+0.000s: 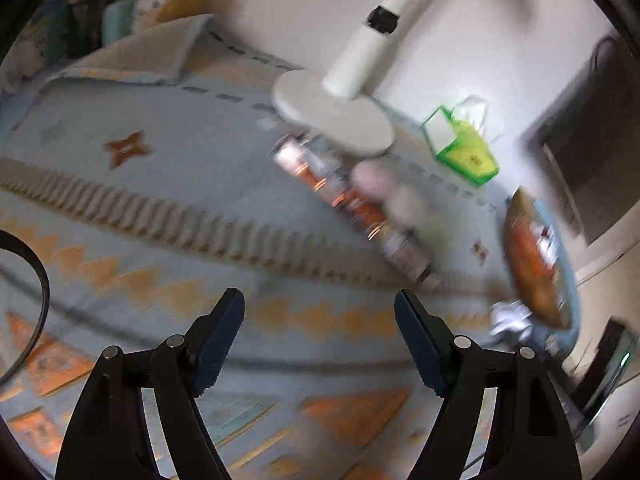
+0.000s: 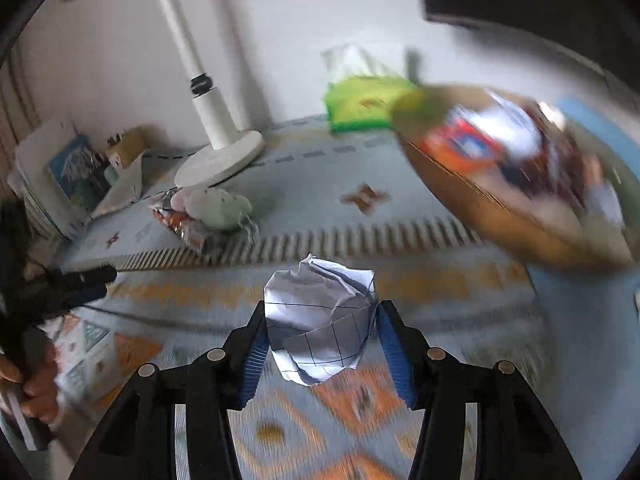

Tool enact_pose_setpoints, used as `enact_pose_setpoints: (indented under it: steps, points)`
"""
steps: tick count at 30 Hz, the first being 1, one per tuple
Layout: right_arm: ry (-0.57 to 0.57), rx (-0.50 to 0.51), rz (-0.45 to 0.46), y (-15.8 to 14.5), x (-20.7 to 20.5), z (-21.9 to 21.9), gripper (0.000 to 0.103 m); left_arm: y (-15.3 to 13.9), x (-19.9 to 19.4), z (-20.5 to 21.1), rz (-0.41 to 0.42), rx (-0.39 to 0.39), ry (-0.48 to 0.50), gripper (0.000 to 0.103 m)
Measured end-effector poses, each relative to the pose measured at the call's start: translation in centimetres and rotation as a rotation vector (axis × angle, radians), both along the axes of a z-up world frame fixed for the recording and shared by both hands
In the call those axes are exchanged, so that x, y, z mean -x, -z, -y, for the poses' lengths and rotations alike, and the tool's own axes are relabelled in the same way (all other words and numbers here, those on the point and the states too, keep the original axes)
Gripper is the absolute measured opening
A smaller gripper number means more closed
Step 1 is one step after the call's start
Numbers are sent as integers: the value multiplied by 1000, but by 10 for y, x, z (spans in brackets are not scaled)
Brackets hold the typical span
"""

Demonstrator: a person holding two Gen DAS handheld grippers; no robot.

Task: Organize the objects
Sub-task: 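Move both tools back over the rug, right still holding the paper, then grasp the long snack stick package with the left tool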

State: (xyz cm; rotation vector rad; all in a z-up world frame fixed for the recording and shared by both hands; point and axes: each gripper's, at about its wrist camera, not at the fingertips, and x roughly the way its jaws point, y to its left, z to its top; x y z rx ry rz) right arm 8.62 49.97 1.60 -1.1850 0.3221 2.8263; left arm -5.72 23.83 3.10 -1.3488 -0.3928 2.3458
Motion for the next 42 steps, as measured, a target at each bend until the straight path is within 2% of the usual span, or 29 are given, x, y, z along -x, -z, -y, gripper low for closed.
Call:
enact_pose_setpoints:
  steps: [2, 3, 6, 7, 9, 11, 14, 15, 17, 19, 21, 22, 26, 30, 32, 35, 37, 40, 41, 42]
  points:
    - [-16, -14, -12, 1, 9, 4, 52, -3, 16, -16, -35, 22, -41, 76]
    - [-16, -32, -14, 3, 10, 6, 52, -1, 25, -26, -43, 58, -62, 76]
    - [-14, -29, -12, 5, 7, 4, 55, 10, 40, -45, -35, 91, -112, 76]
    - [-14, -15, -28, 4, 5, 2, 57, 14, 44, -51, -32, 100, -132, 76]
    - [-4, 6, -43, 3, 4, -1, 74, 15, 45, -63, -78, 157, -172, 76]
    - [8, 19, -58, 2, 2, -3, 77, 17, 46, -72, -98, 194, -194, 77]
    - [10, 29, -71, 1, 0, -5, 77, 21, 49, -86, -148, 296, -199, 77]
    - [8, 31, -74, 1, 0, -5, 77, 21, 50, -91, -149, 340, -184, 77]
    - [6, 32, -77, 1, -1, -5, 77, 20, 51, -92, -145, 366, -137, 77]
    - [6, 39, -84, 0, -3, -7, 77, 19, 49, -88, -130, 373, -49, 75]
    - [10, 55, -89, -1, -3, -10, 79, 16, 42, -81, -125, 392, 49, 55]
    - [14, 63, -91, -1, -4, -12, 79, 15, 36, -74, -108, 413, 99, 54]
    - [24, 110, -102, -2, -5, -20, 80, 6, 2, -29, -60, 371, 262, 54]
    - [35, 137, -108, -2, -6, -25, 80, -2, -20, 19, -102, 451, 247, 54]
    - [36, 144, -107, -2, -5, -26, 80, -4, -19, 31, -91, 416, 239, 54]
    - [39, 140, -103, -1, -5, -26, 80, -4, -11, 32, -67, 307, 235, 56]
    - [35, 134, -100, -1, -5, -25, 80, 1, -3, 24, -63, 265, 229, 60]
    - [24, 126, -98, -1, -5, -22, 81, 11, 4, 5, -53, 282, 218, 59]
    - [19, 124, -98, -1, -5, -22, 82, 11, 3, -1, -99, 307, 202, 59]
    - [16, 121, -96, -1, -5, -21, 85, 13, 3, -4, -114, 320, 196, 55]
